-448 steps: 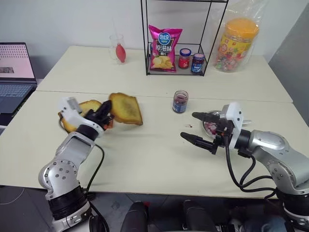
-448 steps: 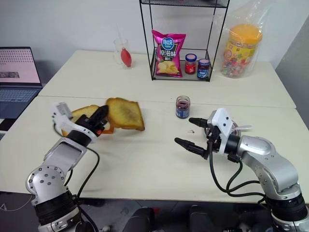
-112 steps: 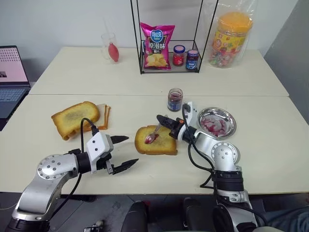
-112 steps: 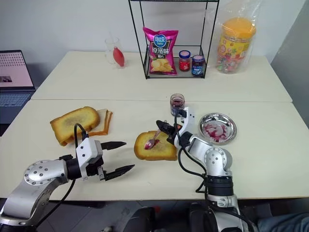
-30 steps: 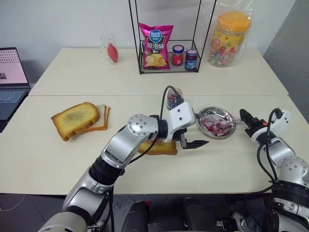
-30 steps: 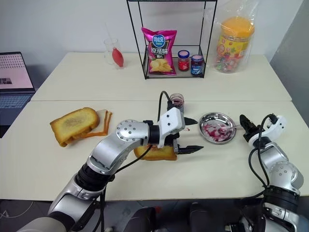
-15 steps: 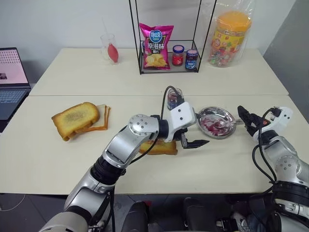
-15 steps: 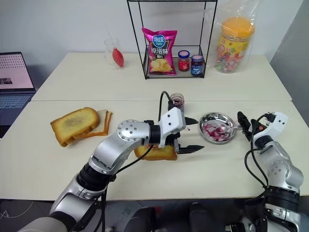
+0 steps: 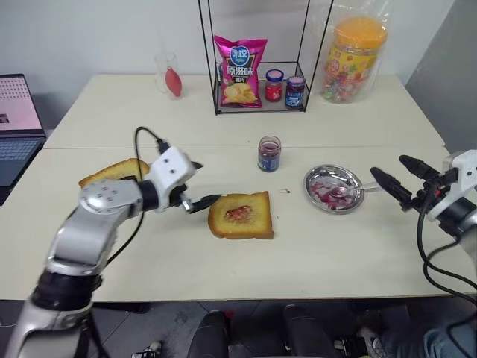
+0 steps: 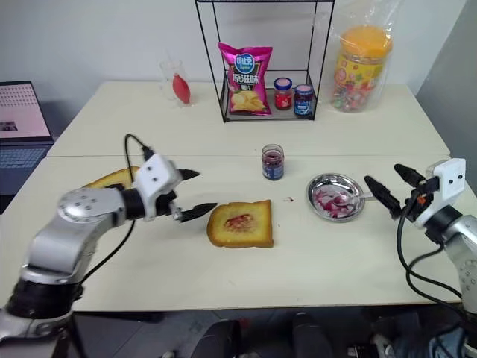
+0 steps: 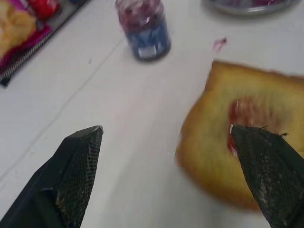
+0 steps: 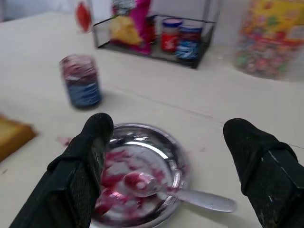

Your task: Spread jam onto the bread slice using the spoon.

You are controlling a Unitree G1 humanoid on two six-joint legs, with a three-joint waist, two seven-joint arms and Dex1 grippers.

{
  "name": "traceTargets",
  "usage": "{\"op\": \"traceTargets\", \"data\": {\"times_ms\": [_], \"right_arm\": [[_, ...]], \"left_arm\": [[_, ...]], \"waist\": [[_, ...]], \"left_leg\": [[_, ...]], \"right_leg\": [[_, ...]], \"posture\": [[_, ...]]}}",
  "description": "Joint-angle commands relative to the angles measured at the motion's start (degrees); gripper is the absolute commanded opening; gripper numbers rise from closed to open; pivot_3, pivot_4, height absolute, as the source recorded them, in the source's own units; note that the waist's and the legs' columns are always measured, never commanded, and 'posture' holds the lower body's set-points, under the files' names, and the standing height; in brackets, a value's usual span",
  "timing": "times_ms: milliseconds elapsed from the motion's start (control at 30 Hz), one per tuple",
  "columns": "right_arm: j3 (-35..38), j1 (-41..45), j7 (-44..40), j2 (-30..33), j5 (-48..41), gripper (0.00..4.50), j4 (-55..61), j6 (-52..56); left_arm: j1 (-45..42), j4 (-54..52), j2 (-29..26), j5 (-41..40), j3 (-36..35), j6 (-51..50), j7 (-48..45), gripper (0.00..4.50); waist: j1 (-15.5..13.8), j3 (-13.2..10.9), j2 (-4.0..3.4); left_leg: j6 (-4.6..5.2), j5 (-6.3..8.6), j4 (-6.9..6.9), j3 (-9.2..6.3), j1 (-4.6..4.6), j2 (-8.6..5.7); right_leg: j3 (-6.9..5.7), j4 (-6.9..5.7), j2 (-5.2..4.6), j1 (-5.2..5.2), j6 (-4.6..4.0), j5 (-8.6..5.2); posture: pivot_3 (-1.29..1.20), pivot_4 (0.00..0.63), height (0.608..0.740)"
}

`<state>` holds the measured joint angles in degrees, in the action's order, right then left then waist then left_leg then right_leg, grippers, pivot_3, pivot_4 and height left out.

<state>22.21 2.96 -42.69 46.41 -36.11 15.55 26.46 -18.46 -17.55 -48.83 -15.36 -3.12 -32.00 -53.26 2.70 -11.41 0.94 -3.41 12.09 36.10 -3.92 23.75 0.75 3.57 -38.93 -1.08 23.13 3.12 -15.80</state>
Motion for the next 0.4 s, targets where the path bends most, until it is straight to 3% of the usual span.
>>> {"op": "traceTargets", "data": {"times_ms": [33,167,400], "right_arm": [[1.58,-4.15,-9.32,6.48,-1.68,4.07,4.49,1.70],[3.28,-6.45,-13.80,10.43,-1.79,4.07,4.51,2.33],[2.59,-6.58,-15.03,10.49,-0.15,4.07,4.55,1.27]], "left_arm": [[5.60,-3.30,-4.65,-1.74,-6.32,2.92,-3.89,4.50],[10.28,-4.75,-5.00,-3.24,-9.89,3.81,-3.79,4.50],[10.32,-5.57,-2.82,-5.92,-8.44,3.59,-3.36,4.50]], "waist": [[-0.34,0.00,0.01],[-0.71,0.00,0.04],[-0.83,0.02,0.12]], "left_leg": [[0.00,0.00,0.01,0.04,0.01,-0.02],[0.00,-0.01,0.07,0.15,-0.07,0.02],[0.01,-0.01,0.09,0.31,-0.11,0.03]], "right_leg": [[0.04,0.00,-0.03,0.02,0.03,0.01],[0.12,-0.01,-0.03,-0.01,0.01,0.04],[0.27,-0.01,-0.02,0.00,0.11,0.12]], "posture": [[0.00,0.150,0.740],[0.00,0.150,0.740],[0.00,0.150,0.740]]}}
